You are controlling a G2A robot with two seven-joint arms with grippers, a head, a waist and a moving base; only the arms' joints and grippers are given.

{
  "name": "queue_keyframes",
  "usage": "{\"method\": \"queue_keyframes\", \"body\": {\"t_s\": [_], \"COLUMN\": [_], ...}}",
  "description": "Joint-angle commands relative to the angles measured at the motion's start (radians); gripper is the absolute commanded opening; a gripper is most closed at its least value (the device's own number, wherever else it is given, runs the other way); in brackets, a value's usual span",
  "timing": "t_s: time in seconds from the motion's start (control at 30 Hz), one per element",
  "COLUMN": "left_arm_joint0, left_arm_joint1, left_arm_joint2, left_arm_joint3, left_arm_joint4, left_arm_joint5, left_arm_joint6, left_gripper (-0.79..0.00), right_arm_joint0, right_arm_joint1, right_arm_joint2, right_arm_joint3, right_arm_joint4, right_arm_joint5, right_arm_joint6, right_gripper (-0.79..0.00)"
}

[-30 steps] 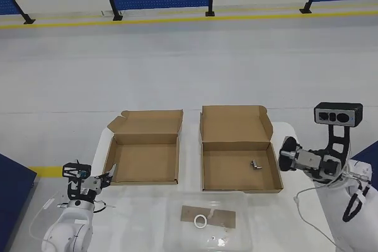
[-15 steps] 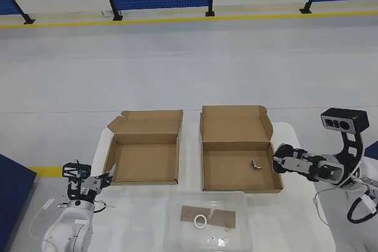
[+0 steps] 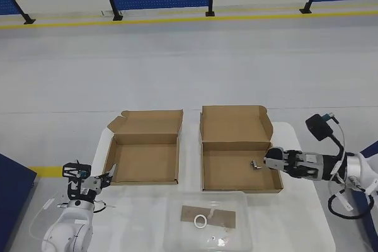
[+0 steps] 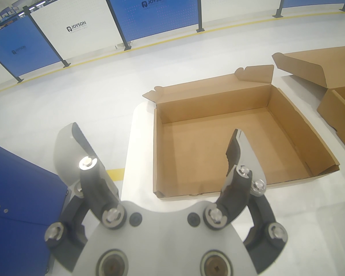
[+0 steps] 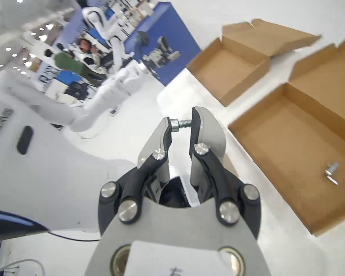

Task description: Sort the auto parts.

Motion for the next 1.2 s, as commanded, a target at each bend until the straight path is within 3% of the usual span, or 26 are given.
{"method": "queue_keyframes", "body": {"t_s": [0.0,0.13,0.4,0.5,0.83,1.17], "left_arm_joint0": [0.0,0.0,0.0,0.0,0.0,0.0], "left_arm_joint1": [0.0,0.0,0.0,0.0,0.0,0.0], "left_arm_joint2": [0.0,0.0,0.0,0.0,0.0,0.0], "left_arm_joint3": [0.0,0.0,0.0,0.0,0.0,0.0], "left_arm_joint4": [0.0,0.0,0.0,0.0,0.0,0.0], "left_arm_joint5": [0.0,0.0,0.0,0.0,0.0,0.0], "left_arm_joint6": [0.0,0.0,0.0,0.0,0.0,0.0], "left_gripper": [0.0,0.0,0.0,0.0,0.0,0.0], "right_arm_joint0": [-0.006,-0.019,-0.018,-0.026,0.093,0.238], "right_arm_joint1": [0.006,0.013,0.013,0.016,0.017,-0.014], "right_arm_joint2": [0.011,0.011,0.012,-0.026,-0.29,-0.566], "right_arm_joint3": [-0.01,-0.028,-0.03,-0.054,0.057,0.276], "right_arm_joint4": [-0.077,-0.162,-0.163,-0.261,-0.618,-0.795], "right_arm_joint5": [0.008,0.016,0.013,0.016,0.088,0.148], "right_arm_joint6": [0.026,0.039,0.033,0.024,-0.016,-0.08], "right_gripper": [-0.785,-0.785,-0.785,-0.785,-0.785,-0.785]}}
